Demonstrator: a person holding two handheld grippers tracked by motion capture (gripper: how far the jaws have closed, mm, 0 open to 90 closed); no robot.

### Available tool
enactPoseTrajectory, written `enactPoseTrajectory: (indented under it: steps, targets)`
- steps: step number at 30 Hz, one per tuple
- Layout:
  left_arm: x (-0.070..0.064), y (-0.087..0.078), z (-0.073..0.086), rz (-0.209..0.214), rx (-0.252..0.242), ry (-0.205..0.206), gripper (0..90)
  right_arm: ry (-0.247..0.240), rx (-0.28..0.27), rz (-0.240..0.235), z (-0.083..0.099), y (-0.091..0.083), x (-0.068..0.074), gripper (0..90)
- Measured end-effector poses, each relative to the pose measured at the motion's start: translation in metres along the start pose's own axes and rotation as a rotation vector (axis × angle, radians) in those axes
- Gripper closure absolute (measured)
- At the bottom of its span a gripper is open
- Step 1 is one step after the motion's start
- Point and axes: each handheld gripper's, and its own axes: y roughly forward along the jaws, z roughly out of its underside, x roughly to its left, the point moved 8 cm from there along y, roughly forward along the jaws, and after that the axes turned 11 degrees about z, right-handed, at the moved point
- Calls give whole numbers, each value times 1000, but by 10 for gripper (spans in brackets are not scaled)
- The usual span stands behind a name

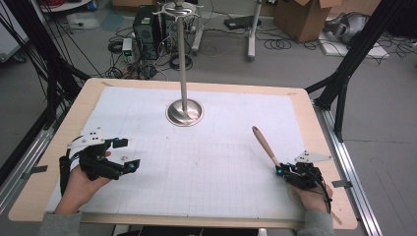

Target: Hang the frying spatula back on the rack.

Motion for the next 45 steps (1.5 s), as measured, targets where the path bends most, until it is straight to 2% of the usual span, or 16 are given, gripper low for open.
enactPoseTrajectory:
  steps: [7, 14, 19, 27, 28, 30, 38, 45]
  targets:
    - [0, 0, 0, 4, 1, 4, 18, 13, -61, 4, -9, -11, -3, 783]
    - [-1, -1, -2, 5, -7, 5, 18, 17, -91, 4, -18, -19, -2, 783]
    - [3, -6, -7, 6, -35, 5, 19, 26, -105, -6, -21, -21, -1, 783]
    - [0, -13, -9, 7, -56, 16, 18, 30, -127, -14, -30, -26, 1, 783]
    - [0, -14, -9, 4, -62, 8, 18, 22, -131, -15, -32, -27, 1, 783]
    - [-3, -17, -12, 26, -88, -6, 18, 19, -136, -19, -35, -28, 4, 783]
    - [-12, -27, -15, 5, -106, 12, 18, 12, -155, -48, -52, -24, 9, 783]
    - [-7, -28, -13, -17, -99, 6, 18, 26, -180, -65, -67, -25, 9, 783]
